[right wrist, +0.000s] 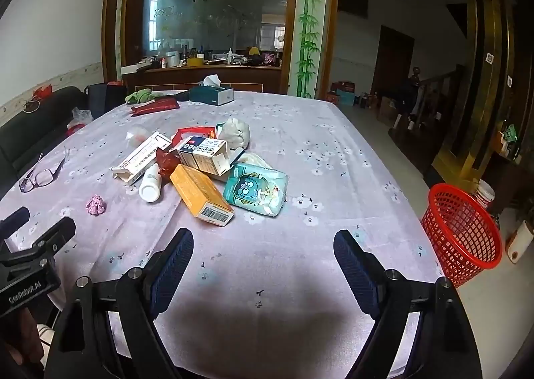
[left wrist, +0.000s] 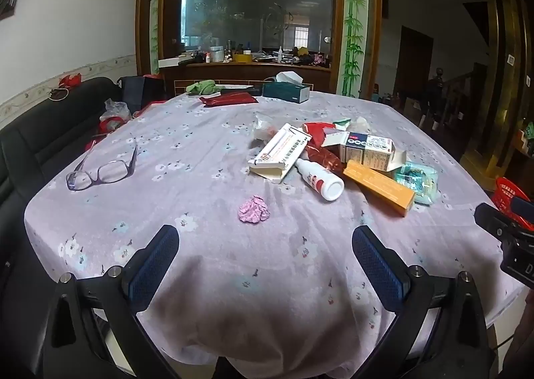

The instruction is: Collect trash

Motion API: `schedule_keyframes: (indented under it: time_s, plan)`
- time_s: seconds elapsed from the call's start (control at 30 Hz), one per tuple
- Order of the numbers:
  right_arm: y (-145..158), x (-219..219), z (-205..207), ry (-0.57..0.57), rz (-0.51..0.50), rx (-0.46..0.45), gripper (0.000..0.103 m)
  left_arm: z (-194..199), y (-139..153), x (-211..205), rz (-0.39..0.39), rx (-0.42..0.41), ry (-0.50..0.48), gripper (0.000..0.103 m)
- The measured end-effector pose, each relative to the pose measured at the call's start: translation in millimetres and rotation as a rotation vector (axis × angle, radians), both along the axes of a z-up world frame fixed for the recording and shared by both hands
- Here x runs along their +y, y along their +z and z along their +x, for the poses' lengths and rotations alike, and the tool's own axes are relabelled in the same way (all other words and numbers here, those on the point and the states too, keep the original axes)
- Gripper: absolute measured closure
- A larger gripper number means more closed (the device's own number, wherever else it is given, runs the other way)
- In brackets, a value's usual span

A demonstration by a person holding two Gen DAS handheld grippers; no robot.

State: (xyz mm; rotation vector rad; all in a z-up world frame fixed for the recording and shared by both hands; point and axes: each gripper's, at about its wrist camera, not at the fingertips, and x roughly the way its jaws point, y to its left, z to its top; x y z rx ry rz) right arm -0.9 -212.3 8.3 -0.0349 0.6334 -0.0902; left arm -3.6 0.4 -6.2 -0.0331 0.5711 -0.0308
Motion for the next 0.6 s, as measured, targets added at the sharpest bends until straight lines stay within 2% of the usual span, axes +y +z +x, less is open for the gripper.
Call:
schedule_keyframes:
  time_s: [0.6]
  plan:
    - [-3,-1,2,-0.004,0.003,0.012,0.014,-20,-8,-4,-0.027,0.026,-0.049,0.000]
